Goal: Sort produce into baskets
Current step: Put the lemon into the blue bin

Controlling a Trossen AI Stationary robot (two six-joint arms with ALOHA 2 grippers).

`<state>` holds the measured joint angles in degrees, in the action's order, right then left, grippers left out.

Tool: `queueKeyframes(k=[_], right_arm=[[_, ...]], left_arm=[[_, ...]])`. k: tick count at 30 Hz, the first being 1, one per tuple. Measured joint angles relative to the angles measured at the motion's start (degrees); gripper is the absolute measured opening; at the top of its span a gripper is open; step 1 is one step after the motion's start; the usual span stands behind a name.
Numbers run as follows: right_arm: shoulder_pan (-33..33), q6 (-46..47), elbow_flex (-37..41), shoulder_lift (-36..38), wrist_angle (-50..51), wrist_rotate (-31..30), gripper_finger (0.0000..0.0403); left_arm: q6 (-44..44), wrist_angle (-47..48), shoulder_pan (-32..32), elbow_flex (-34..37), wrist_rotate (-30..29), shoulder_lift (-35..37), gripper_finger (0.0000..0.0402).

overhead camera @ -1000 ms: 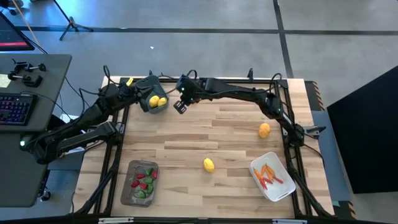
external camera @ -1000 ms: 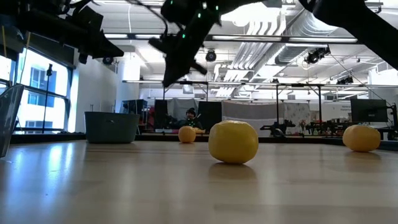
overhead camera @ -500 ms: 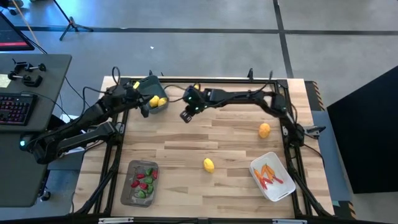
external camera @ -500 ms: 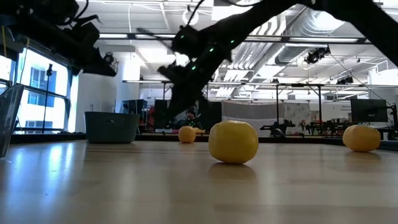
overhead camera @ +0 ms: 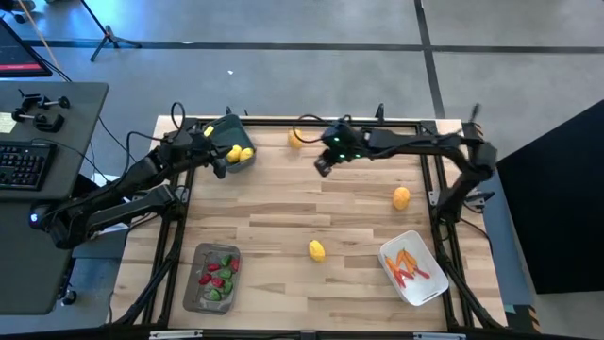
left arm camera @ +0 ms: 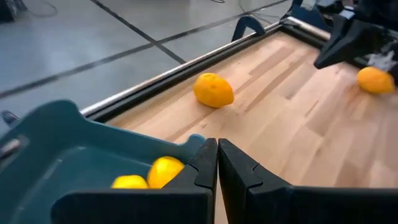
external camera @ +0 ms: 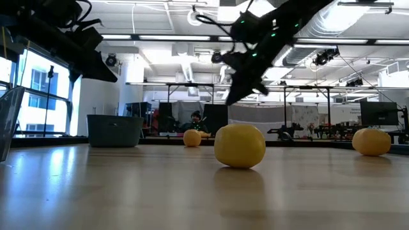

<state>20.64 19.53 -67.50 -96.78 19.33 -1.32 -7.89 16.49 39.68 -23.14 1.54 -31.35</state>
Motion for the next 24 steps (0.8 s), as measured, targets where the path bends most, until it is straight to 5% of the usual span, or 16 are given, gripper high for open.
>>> queueKeyframes(k=[8,13,24], right_arm=[[0.1,6.7,3.0,14.0,17.5,-3.1,0.0000],[2.0,11.4,3.0,18.2,31.3,-12.5,0.0000],[6.0,27.8,3.0,18.5,54.6,-6.6,0.0014]], left_arm=[[-1.4,-1.7,-1.0,0.0,0.7,-0.7,0.0000],[-2.4,-5.3,-2.1,0.0,0.7,-2.5,0.0000],[-2.5,-10.7,-5.6,0.0,0.6,-6.6,0.0000]])
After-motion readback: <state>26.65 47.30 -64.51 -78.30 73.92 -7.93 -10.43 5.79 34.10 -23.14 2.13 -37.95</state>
